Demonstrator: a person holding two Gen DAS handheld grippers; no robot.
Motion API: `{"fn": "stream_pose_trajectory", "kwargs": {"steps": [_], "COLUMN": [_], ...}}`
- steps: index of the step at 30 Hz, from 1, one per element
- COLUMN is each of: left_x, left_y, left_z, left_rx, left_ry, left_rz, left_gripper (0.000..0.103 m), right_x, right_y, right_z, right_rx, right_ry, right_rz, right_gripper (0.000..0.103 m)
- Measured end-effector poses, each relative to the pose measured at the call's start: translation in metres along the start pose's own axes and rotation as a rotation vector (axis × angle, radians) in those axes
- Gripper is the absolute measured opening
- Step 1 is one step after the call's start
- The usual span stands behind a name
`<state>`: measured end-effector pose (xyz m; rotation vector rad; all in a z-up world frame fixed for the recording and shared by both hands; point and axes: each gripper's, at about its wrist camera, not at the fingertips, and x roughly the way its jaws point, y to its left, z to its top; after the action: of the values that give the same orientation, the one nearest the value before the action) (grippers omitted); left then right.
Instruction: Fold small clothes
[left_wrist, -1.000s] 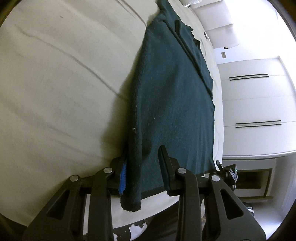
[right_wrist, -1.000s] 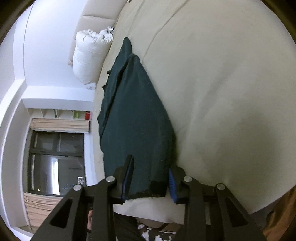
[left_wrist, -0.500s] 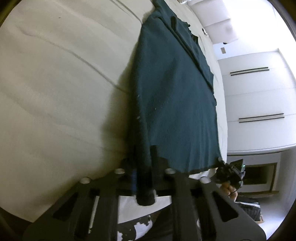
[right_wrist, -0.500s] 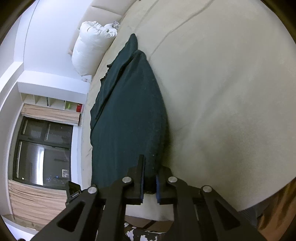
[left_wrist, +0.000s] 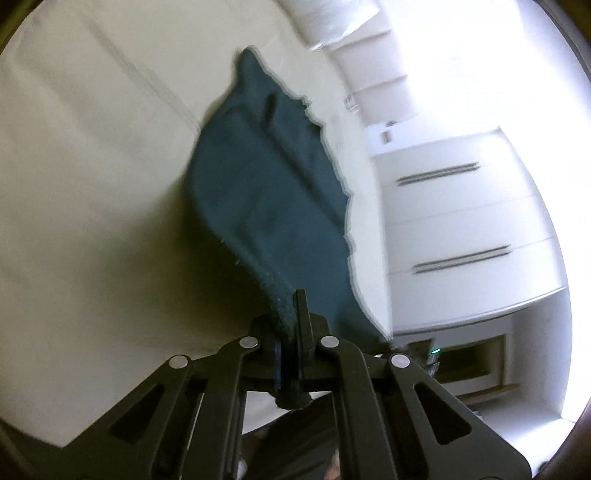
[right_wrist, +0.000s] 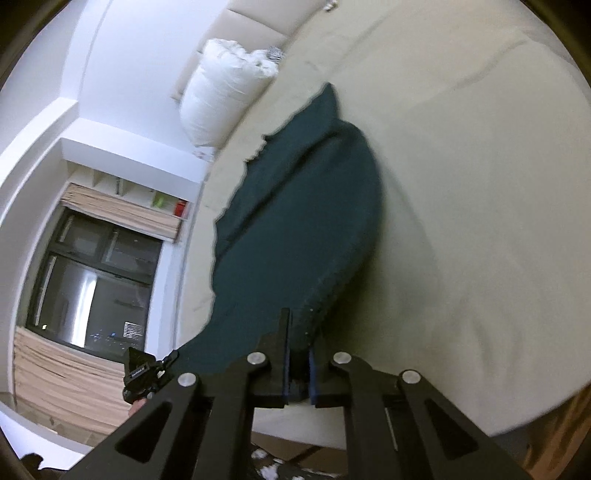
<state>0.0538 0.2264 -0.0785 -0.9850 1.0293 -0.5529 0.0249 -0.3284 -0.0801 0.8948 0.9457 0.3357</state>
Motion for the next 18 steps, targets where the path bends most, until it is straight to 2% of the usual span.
{"fn": "stream_pose_trajectory", "kwargs": {"steps": [3,6,18], "left_x": [-0.002,0.004,0.072], "left_y": [-0.012,-0.020,-0.011], "left_z": [0.022,0.052,0.197], "left_rx": [-0.005,-0.008,-0.085], "left_ry": [-0.038,-0.070,-0.106], "left_rz": [-0.054,-0.073,-0.066], "left_gripper": [0.003,0.003,0.003], "right_x": [0.006,0.020,0.104], "right_y": [0.010,0.016,0.019], "right_z": [0.023,0.051,0.172], "right_rx": [0.001,0.008,0.083], "right_ry": [-0.027,-0.048,-0.116], "right_rz": [0.044,0.059,-0.007], "right_gripper": [0.008,0.008,0.008]}}
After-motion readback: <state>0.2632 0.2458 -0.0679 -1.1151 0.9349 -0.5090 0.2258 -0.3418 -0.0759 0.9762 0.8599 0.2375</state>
